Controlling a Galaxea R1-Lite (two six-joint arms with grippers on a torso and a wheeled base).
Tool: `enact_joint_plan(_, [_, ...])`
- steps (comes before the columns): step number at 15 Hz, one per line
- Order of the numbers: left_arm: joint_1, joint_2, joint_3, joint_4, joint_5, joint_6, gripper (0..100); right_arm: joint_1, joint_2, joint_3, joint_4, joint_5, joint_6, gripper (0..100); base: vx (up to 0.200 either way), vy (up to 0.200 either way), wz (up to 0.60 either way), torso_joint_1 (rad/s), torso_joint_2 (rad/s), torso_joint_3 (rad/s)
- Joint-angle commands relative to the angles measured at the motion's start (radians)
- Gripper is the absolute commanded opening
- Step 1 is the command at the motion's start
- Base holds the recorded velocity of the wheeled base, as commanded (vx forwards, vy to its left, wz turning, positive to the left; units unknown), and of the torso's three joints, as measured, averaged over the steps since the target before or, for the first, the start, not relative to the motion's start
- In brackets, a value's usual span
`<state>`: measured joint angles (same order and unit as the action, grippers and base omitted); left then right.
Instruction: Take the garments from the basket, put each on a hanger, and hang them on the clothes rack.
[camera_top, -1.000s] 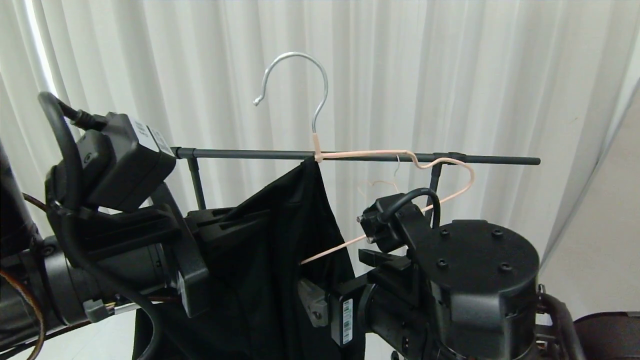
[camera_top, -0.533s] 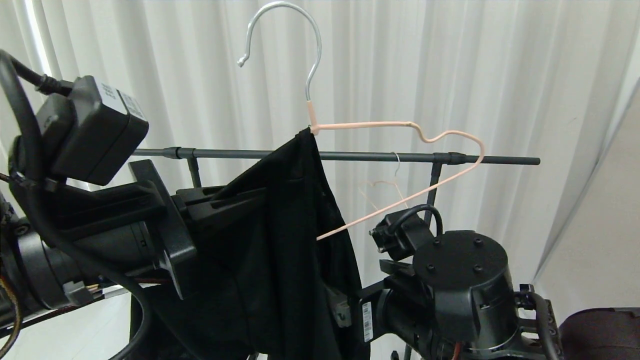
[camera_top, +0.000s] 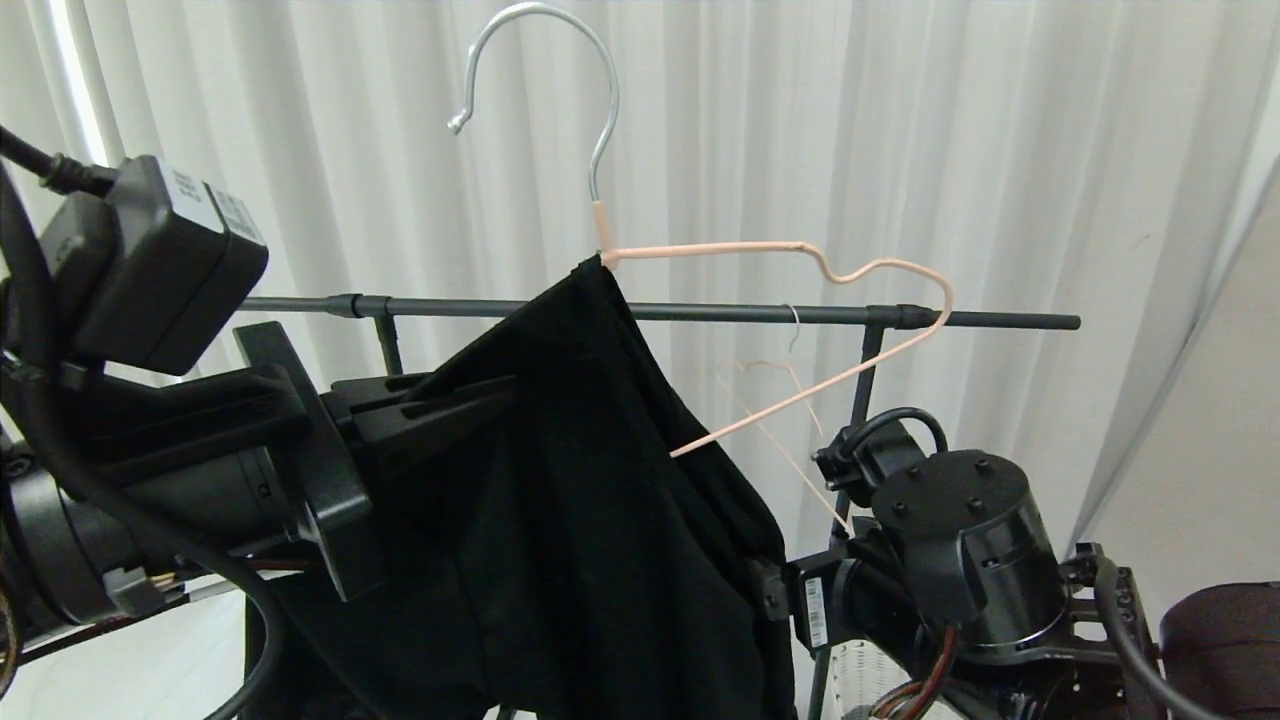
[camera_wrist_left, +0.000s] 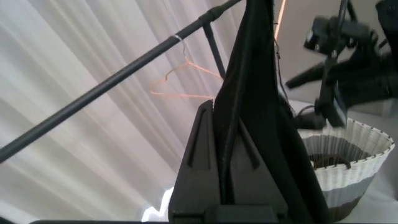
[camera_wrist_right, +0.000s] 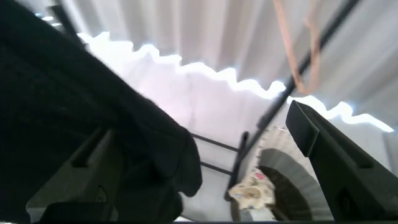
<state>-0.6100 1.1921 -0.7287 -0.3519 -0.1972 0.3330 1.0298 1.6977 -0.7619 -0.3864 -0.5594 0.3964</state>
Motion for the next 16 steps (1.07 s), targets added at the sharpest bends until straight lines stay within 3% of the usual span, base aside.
enact_joint_plan(1, [0.006,-0.011,0.017,-0.001,-0.001,0.001,0,-0.037,-0.021,0.001,0.014,-0.008,-0.001,100,0.000,0.000,0.00,0.000,0.00,0.000])
enact_joint_plan(7, [0.067,-0.023,0.081,-0.001,-0.001,0.004,0,-0.148,-0.098,0.055,0.049,-0.008,-0.093,100,0.000,0.000,0.00,0.000,0.00,0.000])
enact_joint_plan(11, [0.067,-0.062,0.170,-0.001,-0.016,0.006,0,-0.274,-0.147,0.064,0.047,0.007,-0.142,100,0.000,0.000,0.00,0.000,0.00,0.000])
enact_joint_plan(13, [0.064,-0.062,0.230,-0.001,-0.018,0.014,0,-0.309,-0.202,0.069,0.049,0.082,-0.175,100,0.000,0.000,0.00,0.000,0.00,0.000])
enact_joint_plan(16, [0.064,-0.060,0.298,-0.001,-0.080,0.075,0,-0.327,-0.239,0.067,0.049,0.108,-0.191,100,0.000,0.000,0.00,0.000,0.00,0.000])
